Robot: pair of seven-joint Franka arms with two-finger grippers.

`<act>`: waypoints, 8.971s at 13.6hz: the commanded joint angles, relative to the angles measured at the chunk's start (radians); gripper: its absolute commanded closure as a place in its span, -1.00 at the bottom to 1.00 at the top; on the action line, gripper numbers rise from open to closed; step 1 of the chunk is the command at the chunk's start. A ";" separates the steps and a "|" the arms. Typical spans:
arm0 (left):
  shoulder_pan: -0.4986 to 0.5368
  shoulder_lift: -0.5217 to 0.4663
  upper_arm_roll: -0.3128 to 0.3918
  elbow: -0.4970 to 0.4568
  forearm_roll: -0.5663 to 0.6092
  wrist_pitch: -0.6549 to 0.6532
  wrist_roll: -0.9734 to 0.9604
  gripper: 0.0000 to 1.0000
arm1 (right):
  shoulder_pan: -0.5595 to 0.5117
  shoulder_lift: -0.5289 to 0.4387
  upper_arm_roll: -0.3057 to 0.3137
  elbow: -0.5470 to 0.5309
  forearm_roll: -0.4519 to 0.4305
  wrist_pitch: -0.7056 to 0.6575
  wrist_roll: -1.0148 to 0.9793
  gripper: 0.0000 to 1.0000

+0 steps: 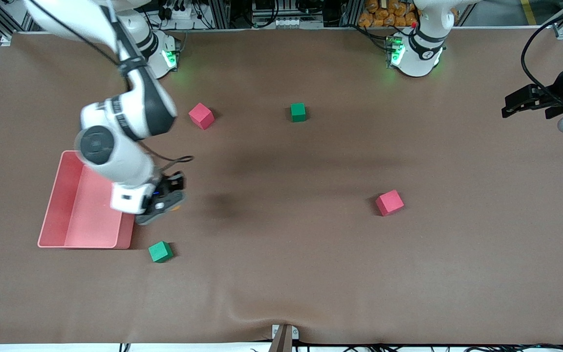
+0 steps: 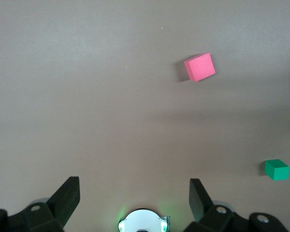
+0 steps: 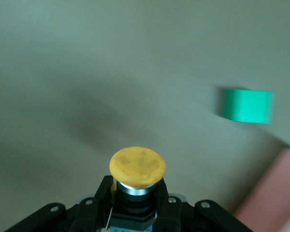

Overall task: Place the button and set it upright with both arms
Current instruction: 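Lift the button out of the tray with the right gripper, then carry the button to the table middle with the right gripper, then release the button on the table while the left gripper approaches, then lower the left gripper and grasp the button's blue base, then lift the button with the left gripper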

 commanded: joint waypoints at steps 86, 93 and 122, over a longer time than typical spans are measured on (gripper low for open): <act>-0.724 0.993 -0.019 0.363 -0.054 0.478 -0.386 -0.47 | -0.359 -0.442 -0.131 0.223 -0.017 -0.729 0.109 -1.00; -0.738 0.996 -0.006 0.363 -0.054 0.475 -0.426 -0.29 | -0.349 -0.439 -0.126 0.225 -0.037 -0.704 0.108 -1.00; -0.793 0.862 -0.001 0.353 0.092 0.613 -1.169 1.00 | -0.348 -0.437 -0.125 0.226 -0.029 -0.712 0.121 -1.00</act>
